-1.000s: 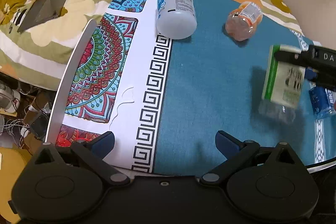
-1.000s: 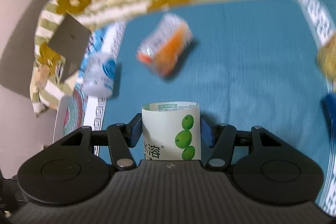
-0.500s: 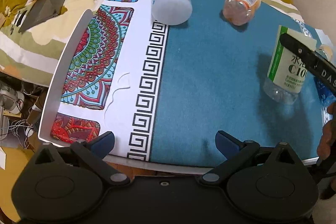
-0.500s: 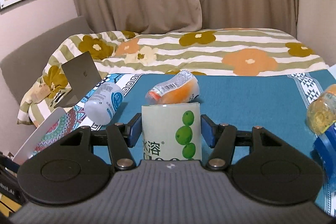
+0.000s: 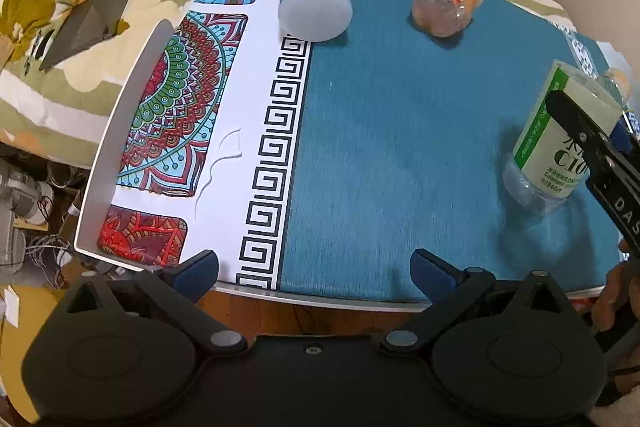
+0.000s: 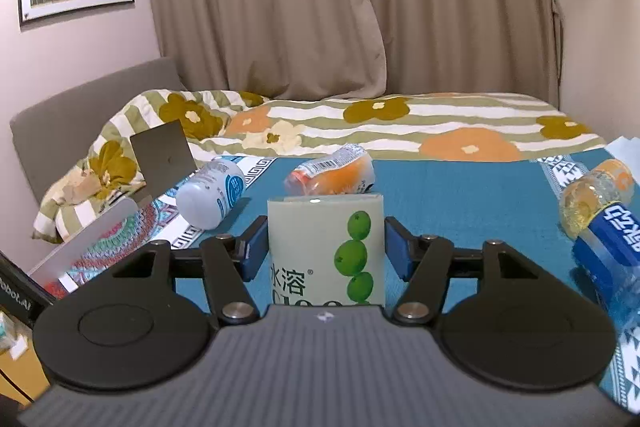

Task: Flip cup upright
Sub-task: 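Rotate the held cup with the right gripper until its open rim faces up, then lower the upright cup onto the table and open the right gripper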

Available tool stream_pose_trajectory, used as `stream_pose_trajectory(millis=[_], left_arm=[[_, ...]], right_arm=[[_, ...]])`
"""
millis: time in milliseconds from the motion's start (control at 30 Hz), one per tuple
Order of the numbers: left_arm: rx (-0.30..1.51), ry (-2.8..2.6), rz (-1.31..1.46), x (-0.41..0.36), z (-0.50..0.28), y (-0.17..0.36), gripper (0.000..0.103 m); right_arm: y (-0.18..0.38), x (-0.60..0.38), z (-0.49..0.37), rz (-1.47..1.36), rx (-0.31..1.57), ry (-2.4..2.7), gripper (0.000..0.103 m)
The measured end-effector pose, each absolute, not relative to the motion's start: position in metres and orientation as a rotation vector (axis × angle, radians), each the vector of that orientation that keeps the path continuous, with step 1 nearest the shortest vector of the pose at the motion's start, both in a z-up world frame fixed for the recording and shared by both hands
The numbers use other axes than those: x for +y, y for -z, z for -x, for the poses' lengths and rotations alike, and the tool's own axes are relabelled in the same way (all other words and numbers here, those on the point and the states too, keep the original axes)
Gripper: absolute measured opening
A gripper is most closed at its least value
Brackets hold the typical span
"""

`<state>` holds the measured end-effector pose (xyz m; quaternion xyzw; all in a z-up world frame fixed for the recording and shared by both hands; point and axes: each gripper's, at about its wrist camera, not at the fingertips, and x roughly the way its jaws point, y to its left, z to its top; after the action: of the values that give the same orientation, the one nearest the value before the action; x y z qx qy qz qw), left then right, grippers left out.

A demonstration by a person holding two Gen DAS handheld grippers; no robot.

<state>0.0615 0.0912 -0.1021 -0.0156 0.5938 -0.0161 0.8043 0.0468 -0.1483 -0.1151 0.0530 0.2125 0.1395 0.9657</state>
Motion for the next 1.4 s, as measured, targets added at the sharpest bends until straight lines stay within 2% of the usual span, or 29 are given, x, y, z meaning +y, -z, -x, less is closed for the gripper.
stream_pose_trajectory(millis=[400,767,833,900,967,1200,1400], left_arm=[[1.243,0.065,0.001,0.074,-0.06,0.09,0.103],[1.226,0.071,0.003,0.071,-0.058,0.085,0.103],[1.223,0.071,-0.001,0.07,-0.057,0.084,0.103],[1.221,0.074,-0.003,0.07,-0.057,0.084,0.103],[1.219,0.076,-0.009,0.07,-0.056,0.083,0.103],[1.196,0.081,-0.017,0.067,-0.052,0.068,0.103],[1.116,0.102,-0.026,0.059,-0.04,0.024,0.103]], right_arm=[[0.105,-0.145,-0.026,-0.017,0.52,-0.3,0.076],[0.09,-0.128,-0.044,0.034,0.732,-0.257,0.077],[0.09,-0.129,-0.046,0.019,0.75,-0.257,0.079],[0.091,-0.13,-0.047,0.002,0.769,-0.257,0.086],[0.091,-0.13,-0.047,-0.006,0.765,-0.242,0.103],[0.081,-0.135,-0.046,-0.026,0.798,-0.212,0.103],[0.032,-0.154,-0.031,-0.05,0.852,-0.201,0.103]])
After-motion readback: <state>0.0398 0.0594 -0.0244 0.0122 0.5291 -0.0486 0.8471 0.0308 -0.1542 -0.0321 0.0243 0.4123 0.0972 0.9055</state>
